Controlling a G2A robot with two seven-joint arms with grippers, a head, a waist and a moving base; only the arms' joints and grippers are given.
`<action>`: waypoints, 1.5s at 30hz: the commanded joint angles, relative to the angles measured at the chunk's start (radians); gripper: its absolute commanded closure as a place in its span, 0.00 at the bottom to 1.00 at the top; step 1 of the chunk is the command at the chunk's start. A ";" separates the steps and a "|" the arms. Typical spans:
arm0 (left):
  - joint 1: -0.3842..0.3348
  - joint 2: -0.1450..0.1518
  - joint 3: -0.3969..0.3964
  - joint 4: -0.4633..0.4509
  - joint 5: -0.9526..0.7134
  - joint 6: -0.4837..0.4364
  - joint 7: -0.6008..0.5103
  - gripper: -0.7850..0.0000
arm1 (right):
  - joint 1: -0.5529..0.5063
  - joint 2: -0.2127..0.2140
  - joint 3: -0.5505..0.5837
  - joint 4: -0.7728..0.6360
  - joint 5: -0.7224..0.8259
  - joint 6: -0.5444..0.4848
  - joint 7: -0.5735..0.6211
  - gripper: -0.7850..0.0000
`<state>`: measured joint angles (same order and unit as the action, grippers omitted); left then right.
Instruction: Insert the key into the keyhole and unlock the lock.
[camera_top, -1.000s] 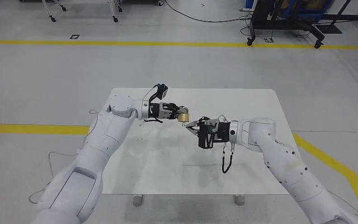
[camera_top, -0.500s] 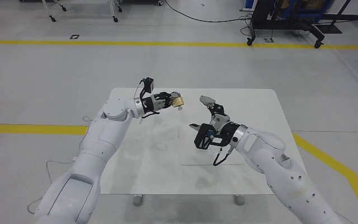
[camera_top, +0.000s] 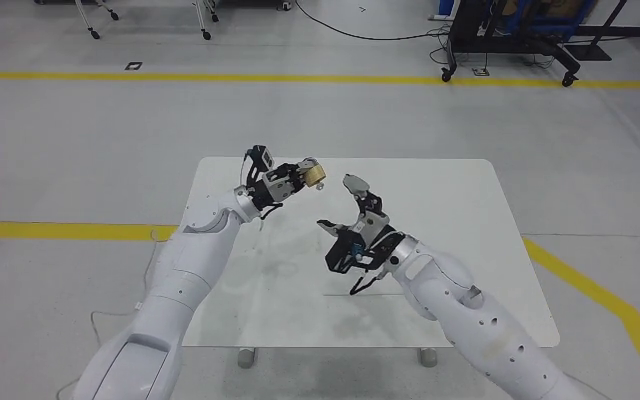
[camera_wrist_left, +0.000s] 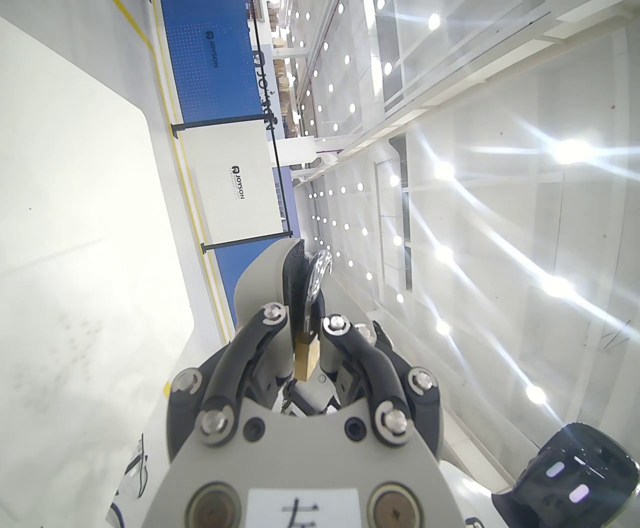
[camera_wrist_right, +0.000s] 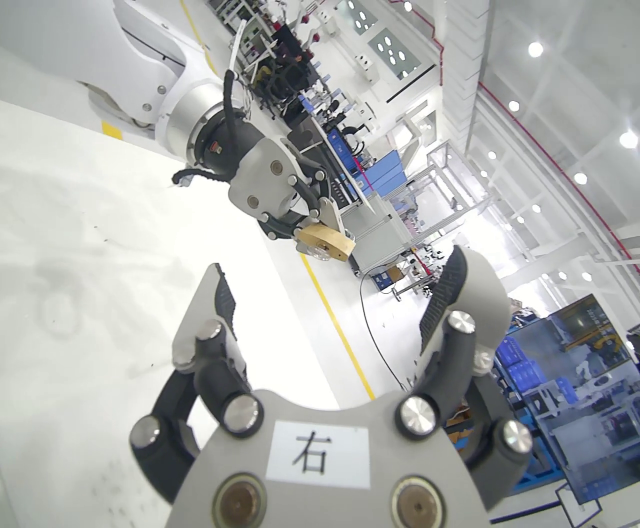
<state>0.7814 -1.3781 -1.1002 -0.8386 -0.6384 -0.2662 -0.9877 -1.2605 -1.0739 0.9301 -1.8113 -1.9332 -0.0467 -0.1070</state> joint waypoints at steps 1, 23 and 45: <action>0.002 -0.001 0.000 -0.002 -0.002 0.003 0.001 1.00 | 0.014 -0.011 -0.033 0.025 -0.020 0.029 0.004 0.57; -0.004 -0.006 0.012 -0.010 0.033 0.011 -0.005 1.00 | 0.077 -0.070 -0.072 0.118 -0.077 0.079 0.109 1.00; -0.009 0.004 0.020 -0.055 0.182 -0.036 0.041 1.00 | 0.015 -0.086 0.078 0.153 0.364 -0.082 -0.059 0.41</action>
<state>0.7712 -1.3752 -1.0804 -0.8910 -0.4631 -0.3011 -0.9521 -1.2427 -1.1608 1.0042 -1.6531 -1.5556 -0.1208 -0.1620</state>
